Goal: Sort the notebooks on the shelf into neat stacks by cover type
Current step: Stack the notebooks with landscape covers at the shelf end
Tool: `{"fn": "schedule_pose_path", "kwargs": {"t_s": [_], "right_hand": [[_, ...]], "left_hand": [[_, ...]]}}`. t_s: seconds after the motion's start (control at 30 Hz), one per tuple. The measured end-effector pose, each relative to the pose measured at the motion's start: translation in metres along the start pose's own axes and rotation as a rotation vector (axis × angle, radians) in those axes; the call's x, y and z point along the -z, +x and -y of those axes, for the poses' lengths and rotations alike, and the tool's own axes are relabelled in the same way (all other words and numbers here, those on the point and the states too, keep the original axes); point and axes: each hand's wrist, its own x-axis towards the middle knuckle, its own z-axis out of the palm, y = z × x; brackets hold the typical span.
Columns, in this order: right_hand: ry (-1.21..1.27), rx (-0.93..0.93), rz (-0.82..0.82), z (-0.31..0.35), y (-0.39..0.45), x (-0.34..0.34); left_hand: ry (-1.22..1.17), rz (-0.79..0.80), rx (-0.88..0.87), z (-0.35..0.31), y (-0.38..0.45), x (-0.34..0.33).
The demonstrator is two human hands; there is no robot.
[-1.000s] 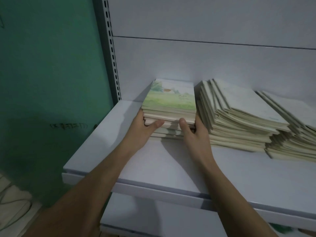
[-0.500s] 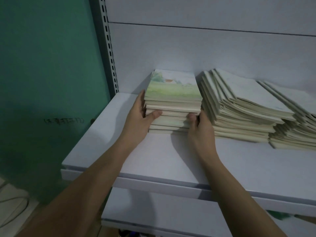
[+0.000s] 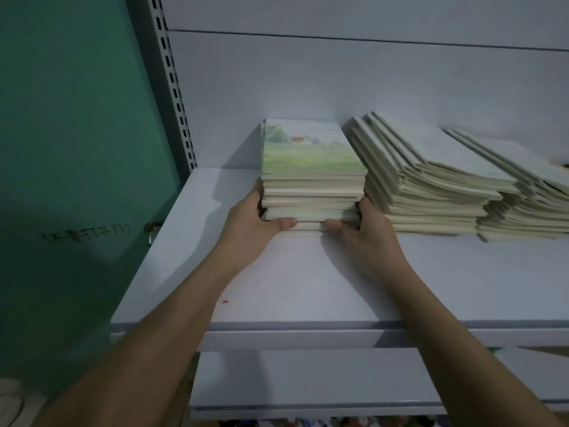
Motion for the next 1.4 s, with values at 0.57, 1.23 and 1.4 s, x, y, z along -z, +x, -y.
{"fn": "schedule_pose_path", "kwargs": {"t_s": [0.57, 1.23, 1.4], "right_hand": [[-0.168, -0.015, -0.070, -0.002, 0.003, -0.007], [-0.222, 0.049, -0.006, -0.008, 0.000, 0.004], [-0.030, 0.027, 0.028, 0.001, -0.013, 0.011]], "left_hand": [[0.144, -0.016, -0.026, 0.007, 0.007, 0.002], [0.402, -0.065, 0.003, 0.002, 0.005, 0.004], [0.208, 0.021, 0.007, 0.003, -0.004, 0.008]]}}
